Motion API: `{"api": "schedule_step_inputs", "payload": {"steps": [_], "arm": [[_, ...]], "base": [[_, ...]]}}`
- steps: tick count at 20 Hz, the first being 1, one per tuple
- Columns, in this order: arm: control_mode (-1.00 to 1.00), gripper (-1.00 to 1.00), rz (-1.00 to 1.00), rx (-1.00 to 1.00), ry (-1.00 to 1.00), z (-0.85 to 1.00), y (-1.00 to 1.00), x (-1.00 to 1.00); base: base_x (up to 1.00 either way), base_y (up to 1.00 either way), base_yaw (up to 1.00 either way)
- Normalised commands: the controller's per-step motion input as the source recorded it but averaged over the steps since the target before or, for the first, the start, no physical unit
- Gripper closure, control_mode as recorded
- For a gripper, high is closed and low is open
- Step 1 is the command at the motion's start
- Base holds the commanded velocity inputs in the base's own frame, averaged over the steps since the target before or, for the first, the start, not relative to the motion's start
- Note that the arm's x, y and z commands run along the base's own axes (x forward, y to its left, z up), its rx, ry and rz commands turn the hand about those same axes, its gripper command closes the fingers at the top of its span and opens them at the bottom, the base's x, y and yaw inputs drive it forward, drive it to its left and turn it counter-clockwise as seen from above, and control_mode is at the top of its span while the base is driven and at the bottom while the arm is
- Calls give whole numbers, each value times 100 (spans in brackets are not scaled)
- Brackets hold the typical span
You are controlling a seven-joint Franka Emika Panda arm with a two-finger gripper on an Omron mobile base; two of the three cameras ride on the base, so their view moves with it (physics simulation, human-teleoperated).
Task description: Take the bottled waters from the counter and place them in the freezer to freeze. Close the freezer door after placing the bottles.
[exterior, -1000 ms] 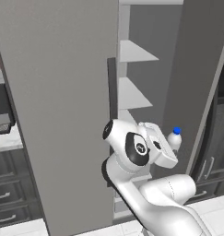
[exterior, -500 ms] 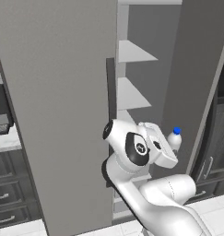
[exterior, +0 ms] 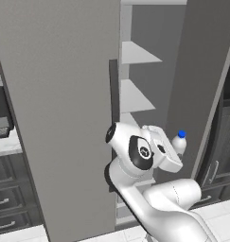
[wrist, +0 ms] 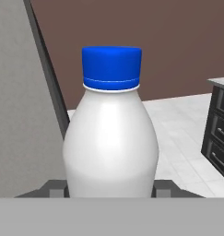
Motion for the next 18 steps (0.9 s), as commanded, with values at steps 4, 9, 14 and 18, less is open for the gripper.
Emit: {"api": "schedule_step_inputs", "payload": {"steps": [4,9,14,18], "arm": [[-100,100,0,0,0,0,0,0],[-100,100,5,0,0,0,-9,18],[-100,100,15,0,-6,4,-25,2],[-100,100,47,-1,-15,41,0,2]], "base": [[0,0,0],[0,0,0],[0,0,0],[0,0,0]]}}
